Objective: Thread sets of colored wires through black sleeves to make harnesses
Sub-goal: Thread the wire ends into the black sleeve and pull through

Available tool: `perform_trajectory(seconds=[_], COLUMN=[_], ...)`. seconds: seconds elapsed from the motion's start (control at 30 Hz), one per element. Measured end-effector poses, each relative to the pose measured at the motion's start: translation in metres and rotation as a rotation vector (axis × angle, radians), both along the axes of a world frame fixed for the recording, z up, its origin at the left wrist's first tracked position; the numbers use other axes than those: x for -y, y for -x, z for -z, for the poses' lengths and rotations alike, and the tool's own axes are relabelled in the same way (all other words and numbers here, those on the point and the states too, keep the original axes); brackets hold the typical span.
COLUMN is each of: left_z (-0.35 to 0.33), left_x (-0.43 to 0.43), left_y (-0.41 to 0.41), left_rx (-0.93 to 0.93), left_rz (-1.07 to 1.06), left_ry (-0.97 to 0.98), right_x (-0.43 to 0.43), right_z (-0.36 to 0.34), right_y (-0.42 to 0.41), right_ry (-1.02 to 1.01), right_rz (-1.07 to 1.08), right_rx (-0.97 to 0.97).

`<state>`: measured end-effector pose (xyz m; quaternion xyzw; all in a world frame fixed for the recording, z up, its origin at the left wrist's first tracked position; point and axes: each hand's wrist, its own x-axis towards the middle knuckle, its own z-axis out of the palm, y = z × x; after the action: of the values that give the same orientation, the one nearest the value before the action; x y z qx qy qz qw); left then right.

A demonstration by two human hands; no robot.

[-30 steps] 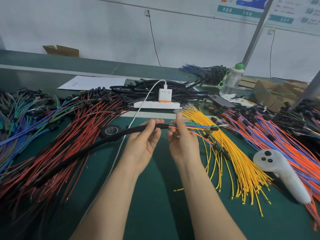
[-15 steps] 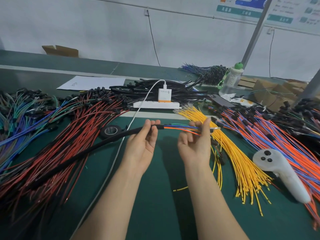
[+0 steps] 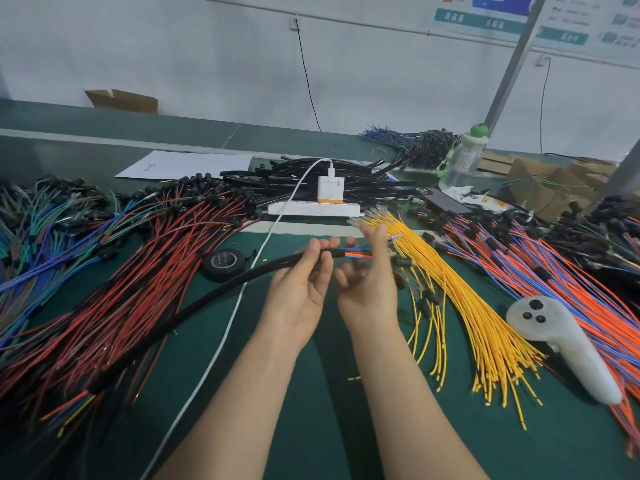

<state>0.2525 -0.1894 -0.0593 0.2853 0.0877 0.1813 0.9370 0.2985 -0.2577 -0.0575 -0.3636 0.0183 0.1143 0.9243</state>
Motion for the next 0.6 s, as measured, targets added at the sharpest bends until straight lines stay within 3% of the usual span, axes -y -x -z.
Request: perform_trajectory(seconds=[0.1, 0.27, 0.5, 0.53, 0.6], left_z=[0.002, 0.010, 0.004, 0.001, -0.004], left_x=[-0.001, 0.013, 0.012, 0.010, 0.004], left_y=[-0.001, -0.006, -0.006, -0.002, 0.009], left_rx=[0.010, -0.016, -0.069, -0.127, -0.346], left_rz=[-0.004, -0.002, 0.028, 0.078, 0.169], left_ry=[-0.005, -0.102, -0.161, -0.250, -0.759], right_x=[0.011, -0.001, -0.009, -0.006, 0.005], right_z=[-0.002, 0.003, 0.004, 0.002, -0.004], right_y=[-0.006, -0.003, 0.001, -0.001, -0.008], right_ry=[-0.229, 0.063, -0.005, 0.020, 0.055], right_rz=[0.026, 0.079, -0.051, -0.056, -0.050], right_rx=[-0.059, 0.070, 0.039, 0.033, 0.030])
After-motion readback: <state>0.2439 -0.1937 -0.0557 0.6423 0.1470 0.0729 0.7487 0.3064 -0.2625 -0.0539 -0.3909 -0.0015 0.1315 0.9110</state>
